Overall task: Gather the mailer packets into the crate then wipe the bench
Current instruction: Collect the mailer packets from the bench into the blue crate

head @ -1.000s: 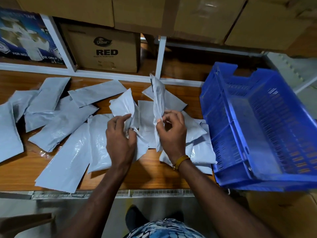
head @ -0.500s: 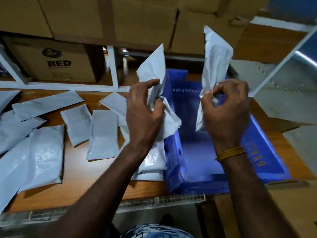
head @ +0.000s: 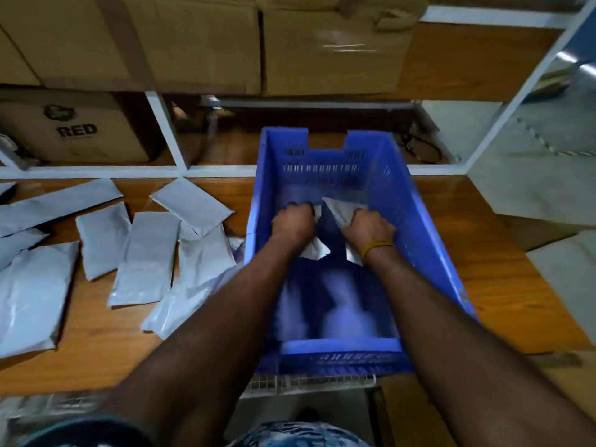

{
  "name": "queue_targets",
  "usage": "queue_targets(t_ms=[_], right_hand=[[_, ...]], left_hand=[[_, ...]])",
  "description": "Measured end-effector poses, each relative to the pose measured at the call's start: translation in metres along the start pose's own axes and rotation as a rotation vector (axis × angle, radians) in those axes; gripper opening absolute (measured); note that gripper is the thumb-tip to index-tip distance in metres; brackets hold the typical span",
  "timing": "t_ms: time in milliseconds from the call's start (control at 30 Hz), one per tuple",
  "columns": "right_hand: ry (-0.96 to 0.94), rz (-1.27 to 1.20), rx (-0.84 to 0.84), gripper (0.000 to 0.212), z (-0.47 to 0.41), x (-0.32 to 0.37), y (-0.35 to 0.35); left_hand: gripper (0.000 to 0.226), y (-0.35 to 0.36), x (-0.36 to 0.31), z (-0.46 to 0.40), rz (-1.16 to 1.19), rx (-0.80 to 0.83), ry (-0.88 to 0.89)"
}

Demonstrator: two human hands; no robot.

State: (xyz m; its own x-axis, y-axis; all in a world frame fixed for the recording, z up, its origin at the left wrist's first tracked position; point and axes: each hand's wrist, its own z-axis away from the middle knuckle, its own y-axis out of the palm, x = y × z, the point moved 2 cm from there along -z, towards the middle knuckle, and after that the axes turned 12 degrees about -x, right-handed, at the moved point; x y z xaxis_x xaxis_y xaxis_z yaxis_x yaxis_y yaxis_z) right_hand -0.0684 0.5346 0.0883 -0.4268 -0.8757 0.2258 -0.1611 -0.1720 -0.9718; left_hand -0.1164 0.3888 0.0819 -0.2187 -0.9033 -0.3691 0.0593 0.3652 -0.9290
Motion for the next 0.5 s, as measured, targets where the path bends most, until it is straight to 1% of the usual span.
queue_targets(t_ms=[100,233,333,433,500], right_hand=[[-0.010,0.030,0.135,0.044,0.003,-0.008,0.026],[-0.007,0.040,0.270,0.038,0.006,-0.008,0.047],[-0.013,0.023,0.408,0.039,0.009,-0.008,0.058],[-0.009,-0.031,0.452,0.043,0.004,-0.011,0.067],[-0.011,-0.087,0.435,0.044,-0.005,-0.008,0.063]], left_hand=[[0.037,0.024,0.009,0.002,-0.091,0.068,-0.045],[0.039,0.043,0.014,0.007,-0.140,0.168,-0.066],[0.050,0.049,0.014,0.010,-0.159,0.269,-0.087],[0.055,0.047,0.015,0.006,-0.179,0.341,-0.108],[0.052,0.034,0.011,0.004,-0.150,0.344,-0.117]])
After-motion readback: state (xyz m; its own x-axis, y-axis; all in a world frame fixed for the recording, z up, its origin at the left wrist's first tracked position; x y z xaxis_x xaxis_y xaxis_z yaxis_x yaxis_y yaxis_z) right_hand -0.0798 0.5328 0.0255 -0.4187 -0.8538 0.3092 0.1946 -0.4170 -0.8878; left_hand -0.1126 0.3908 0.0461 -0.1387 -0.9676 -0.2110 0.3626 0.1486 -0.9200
